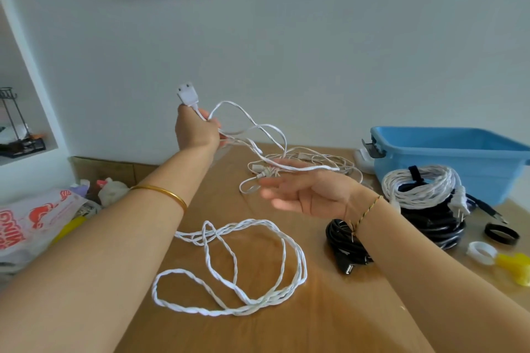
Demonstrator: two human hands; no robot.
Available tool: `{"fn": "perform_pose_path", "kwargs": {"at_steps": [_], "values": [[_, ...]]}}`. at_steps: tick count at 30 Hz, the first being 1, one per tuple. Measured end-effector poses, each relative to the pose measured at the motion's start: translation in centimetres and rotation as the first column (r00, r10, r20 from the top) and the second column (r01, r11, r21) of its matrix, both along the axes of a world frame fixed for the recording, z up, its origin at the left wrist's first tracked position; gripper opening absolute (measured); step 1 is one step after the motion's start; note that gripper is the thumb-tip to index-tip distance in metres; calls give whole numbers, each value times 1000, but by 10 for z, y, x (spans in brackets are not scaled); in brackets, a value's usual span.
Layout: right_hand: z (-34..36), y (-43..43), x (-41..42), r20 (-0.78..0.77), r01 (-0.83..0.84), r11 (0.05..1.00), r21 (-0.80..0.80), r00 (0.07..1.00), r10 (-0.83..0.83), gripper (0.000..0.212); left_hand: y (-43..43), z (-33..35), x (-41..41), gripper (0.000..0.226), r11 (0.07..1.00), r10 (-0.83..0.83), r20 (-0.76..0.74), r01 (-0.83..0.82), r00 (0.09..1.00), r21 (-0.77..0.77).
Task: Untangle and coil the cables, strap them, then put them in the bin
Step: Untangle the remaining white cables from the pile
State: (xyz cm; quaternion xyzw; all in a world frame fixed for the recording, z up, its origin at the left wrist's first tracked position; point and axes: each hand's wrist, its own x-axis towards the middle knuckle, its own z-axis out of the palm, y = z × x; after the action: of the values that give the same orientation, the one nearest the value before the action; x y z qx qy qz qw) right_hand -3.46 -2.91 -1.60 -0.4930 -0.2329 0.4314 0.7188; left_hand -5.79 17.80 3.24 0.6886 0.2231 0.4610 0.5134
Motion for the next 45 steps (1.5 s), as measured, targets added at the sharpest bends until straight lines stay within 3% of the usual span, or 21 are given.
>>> {"fn": "perform_pose_path", "kwargs": {"at_steps": [3,8,10,14,18,20,26,31,35,42,45], "values": [[10,-1,-2,6,-26,988,153,1000,25,60,5,-3,-1,18,999,14,-15,-13,1000,29],[22,7,-8,-77,-27,979,200,996,43,56,3,-7,-4,6,997,-75,-38,76,996,15],[25,8,-11,-99,-17,987,161,994,34,56,1,-9,-5,11,994,-89,-76,94,993,57],[28,7,-17,3,-86,991,-107,996,87,48,0,-10,-5,20,992,-70,-181,88,981,95],[31,0,-23,131,-282,958,-54,949,287,52,-1,-13,-3,26,988,-72,-269,107,961,115],[33,0,-26,160,-284,959,-15,946,282,47,-2,-16,-3,26,985,-107,-297,143,949,101],[31,13,-10,17,125,991,-51,992,-124,22,-11,-18,-2,22,933,-336,-343,359,877,4],[27,15,-1,116,371,928,-33,924,-365,24,-11,-17,0,25,938,-244,-415,323,877,130],[24,19,4,132,478,878,-33,873,-470,28,-12,-19,3,27,935,-165,-437,281,884,215],[21,16,13,95,606,791,-86,795,-599,21,-6,-20,1,35,979,-86,-377,148,922,138],[18,13,16,59,609,788,-83,793,-607,27,-2,-16,0,32,993,-113,-268,103,957,-53]]}}
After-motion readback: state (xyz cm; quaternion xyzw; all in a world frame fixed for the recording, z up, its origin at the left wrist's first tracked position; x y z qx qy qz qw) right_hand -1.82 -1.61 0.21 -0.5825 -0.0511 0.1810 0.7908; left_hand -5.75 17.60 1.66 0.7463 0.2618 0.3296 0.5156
